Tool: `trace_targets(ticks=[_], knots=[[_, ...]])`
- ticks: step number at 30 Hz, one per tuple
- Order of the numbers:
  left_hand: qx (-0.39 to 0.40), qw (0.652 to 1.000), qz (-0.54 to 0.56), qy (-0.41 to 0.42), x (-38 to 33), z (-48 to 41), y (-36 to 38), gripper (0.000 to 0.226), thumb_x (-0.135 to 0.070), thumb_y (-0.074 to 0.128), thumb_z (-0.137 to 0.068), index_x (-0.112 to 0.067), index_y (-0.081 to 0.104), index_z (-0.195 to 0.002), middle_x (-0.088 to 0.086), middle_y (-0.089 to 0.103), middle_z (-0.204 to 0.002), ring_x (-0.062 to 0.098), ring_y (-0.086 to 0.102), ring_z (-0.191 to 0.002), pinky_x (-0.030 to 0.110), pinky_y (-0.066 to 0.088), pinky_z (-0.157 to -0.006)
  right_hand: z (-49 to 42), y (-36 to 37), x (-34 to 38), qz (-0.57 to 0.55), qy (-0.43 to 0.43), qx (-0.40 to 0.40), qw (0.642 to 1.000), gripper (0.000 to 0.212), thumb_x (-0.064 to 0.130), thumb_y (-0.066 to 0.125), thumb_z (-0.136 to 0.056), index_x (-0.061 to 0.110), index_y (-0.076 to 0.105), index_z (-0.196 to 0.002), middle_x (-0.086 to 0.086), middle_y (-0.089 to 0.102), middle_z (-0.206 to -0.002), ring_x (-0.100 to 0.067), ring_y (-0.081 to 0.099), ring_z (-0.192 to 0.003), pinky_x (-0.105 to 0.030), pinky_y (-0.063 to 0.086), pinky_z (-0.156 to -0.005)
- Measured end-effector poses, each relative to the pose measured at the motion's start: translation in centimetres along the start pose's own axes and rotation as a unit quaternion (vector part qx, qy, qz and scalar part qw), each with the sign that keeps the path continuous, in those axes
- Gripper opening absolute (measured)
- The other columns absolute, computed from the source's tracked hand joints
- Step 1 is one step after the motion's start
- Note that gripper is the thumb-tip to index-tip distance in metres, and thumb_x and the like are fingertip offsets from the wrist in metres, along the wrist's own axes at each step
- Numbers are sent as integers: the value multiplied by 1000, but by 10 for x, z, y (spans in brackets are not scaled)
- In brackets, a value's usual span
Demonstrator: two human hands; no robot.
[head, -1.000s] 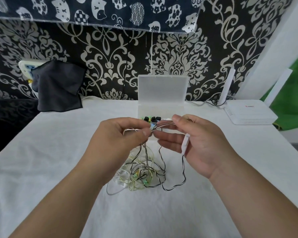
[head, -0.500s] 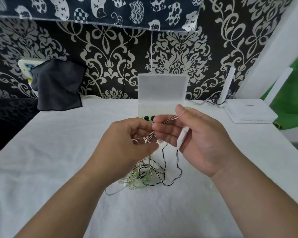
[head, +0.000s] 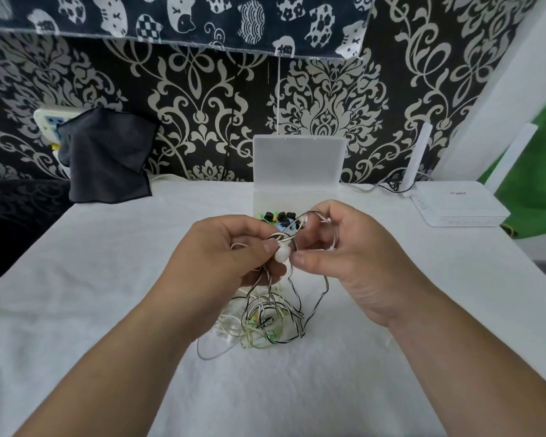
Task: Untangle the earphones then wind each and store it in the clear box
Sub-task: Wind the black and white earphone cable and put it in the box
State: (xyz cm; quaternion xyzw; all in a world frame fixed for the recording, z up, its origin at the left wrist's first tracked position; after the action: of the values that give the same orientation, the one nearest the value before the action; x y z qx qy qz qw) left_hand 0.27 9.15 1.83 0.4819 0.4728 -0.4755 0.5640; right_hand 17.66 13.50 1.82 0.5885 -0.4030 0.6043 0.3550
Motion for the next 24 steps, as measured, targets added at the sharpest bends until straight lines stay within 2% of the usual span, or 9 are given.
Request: trace_targets(ticks=[2,6,10,14,19,21,24], knots=[[2,1000,12,-4,-1,1,1,5,3,65,-86,-2,67,-86,17,69,-70,26,68,-58,29,56,-55,0,3,1,-20,7,8,1000,29,10,77,-67,14,64,-92,-1,66,-74,-13,62,-73,-20,50,-66],[12,1000,20,-17,-1,1,2,3,2,62,-89,0,62,-91,15,69,-72,26,68,-61,29,56,-55,1,6,2,-21,31,15,999,10,4,73,-85,12,69,-86,1,64,-69,-13,57,-66,-17,45,-59],[34,999,-26,-15,1,2,3,4,0,62,-92,0,63,-88,14,66,-77,21,66,-72,28,56,-62,1,7,0,-10,64,-2,998,14,14,70,-88,18,68,-75,3,52,-60,-13,46,-59,-18,37,-51],[29,999,-33,-18,2,2,4,5,-1,63,-92,0,65,-87,12,67,-74,21,68,-71,30,57,-63,-2,6,-6,-28,56,-8,998,13,8,69,-90,18,69,-80,1,46,-58,-14,38,-52,-33,27,-55],[31,998,-31,-36,7,0,4,14,-1,57,-96,-1,65,-85,9,65,-70,20,68,-69,29,59,-67,0,6,-2,20,59,7,998,15,-2,64,-89,12,65,-84,8,49,-53,-14,38,-53,-27,33,-54],[49,998,-19,-46,8,0,5,19,-3,55,-97,-3,66,-82,8,64,-71,16,64,-69,28,58,-70,1,5,-1,56,64,4,996,17,-3,62,-87,13,65,-81,7,48,-53,-17,40,-57,-30,35,-58],[44,997,11,-56,7,1,6,18,-3,55,-97,-3,66,-83,7,64,-72,14,60,-66,21,54,-64,2,6,0,87,72,-2,994,15,1,62,-87,14,65,-82,6,48,-53,-17,41,-59,-28,35,-58]])
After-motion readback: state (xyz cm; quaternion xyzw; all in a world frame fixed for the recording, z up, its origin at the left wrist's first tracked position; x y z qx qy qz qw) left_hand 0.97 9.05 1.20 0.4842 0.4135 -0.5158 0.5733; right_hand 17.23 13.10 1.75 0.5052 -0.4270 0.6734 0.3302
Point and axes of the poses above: each hand's wrist, its own z-axis away from the middle knuckle, its own y-axis out of the palm, x = y × z, the point moved 1 cm from there along -z, towards the middle knuckle
